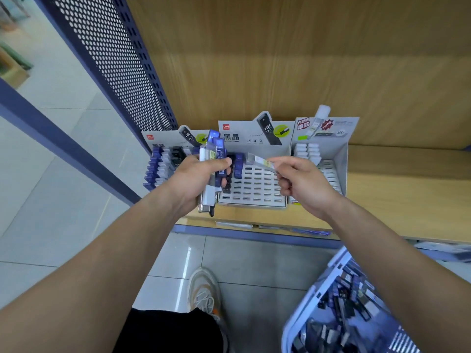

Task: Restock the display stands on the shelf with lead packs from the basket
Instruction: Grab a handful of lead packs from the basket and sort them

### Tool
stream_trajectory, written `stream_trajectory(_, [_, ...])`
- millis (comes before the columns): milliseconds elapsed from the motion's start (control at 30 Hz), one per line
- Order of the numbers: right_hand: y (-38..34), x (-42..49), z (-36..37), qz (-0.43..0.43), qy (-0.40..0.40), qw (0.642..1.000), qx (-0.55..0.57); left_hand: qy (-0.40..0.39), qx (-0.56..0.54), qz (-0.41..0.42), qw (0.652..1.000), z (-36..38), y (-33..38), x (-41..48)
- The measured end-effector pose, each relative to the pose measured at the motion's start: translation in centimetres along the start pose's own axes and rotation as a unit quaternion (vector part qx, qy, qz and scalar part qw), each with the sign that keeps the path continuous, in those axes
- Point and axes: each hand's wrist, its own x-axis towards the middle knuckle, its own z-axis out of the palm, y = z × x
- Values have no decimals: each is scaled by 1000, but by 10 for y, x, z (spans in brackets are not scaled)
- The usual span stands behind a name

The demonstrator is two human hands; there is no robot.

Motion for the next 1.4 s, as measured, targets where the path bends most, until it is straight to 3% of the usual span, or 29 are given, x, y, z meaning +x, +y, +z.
stream_trajectory(100, [-1, 1, -1, -30, 31, 998, -35, 8, 14, 0, 1000, -4, -2, 1])
stream_trajectory(300, [0, 3, -5, -51, 104, 993, 16, 1, 52, 3, 999, -6, -8, 5])
stream_trajectory(700, [15, -12, -108, -57, 244, 960, -128, -47, 114, 6, 992, 61, -18, 21])
stream_trajectory(967, [28, 23, -109, -93, 171, 934, -299, -65, 150, -15, 986, 85, -23, 28])
stream_trajectory(1400, [42, 37, -105, -147, 98, 900, -399, -63, 149, -16, 987, 68, -21, 29])
